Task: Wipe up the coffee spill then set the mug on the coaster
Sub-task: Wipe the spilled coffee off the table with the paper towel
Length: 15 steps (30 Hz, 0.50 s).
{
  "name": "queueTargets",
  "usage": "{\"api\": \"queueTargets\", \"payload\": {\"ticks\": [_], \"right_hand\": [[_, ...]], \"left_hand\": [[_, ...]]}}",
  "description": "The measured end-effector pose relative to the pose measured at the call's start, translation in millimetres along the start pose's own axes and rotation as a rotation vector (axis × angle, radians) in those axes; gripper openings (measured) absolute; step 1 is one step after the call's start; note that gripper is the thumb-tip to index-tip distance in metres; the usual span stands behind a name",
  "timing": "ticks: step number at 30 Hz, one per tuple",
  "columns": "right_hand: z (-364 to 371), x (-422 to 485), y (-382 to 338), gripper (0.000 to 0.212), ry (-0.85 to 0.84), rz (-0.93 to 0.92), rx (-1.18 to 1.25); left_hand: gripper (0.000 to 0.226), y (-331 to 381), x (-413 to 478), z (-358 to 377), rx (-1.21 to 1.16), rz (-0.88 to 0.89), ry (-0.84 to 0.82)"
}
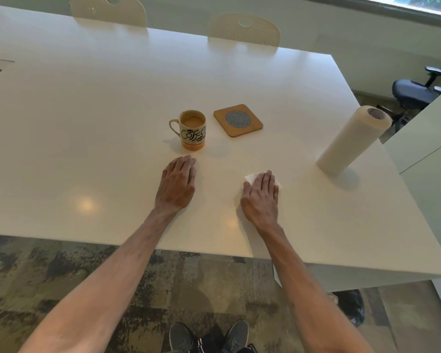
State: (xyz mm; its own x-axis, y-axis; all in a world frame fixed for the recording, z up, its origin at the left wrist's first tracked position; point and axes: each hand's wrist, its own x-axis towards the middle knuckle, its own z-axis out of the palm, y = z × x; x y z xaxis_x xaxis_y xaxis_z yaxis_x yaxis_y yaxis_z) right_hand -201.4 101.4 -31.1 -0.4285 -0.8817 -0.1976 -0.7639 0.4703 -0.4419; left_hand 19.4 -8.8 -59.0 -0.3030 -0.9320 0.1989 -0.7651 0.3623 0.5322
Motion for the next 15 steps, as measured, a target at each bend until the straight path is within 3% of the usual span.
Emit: {"api": "queueTargets", "payload": {"ticks": [15], "right_hand": [[33.1,22.8,-73.1,0.071,-0.152,-0.419,-0.138]], "left_hand": [[0.053,3.4,0.5,-5.0,-0.064,-0.051,0.013]]}}
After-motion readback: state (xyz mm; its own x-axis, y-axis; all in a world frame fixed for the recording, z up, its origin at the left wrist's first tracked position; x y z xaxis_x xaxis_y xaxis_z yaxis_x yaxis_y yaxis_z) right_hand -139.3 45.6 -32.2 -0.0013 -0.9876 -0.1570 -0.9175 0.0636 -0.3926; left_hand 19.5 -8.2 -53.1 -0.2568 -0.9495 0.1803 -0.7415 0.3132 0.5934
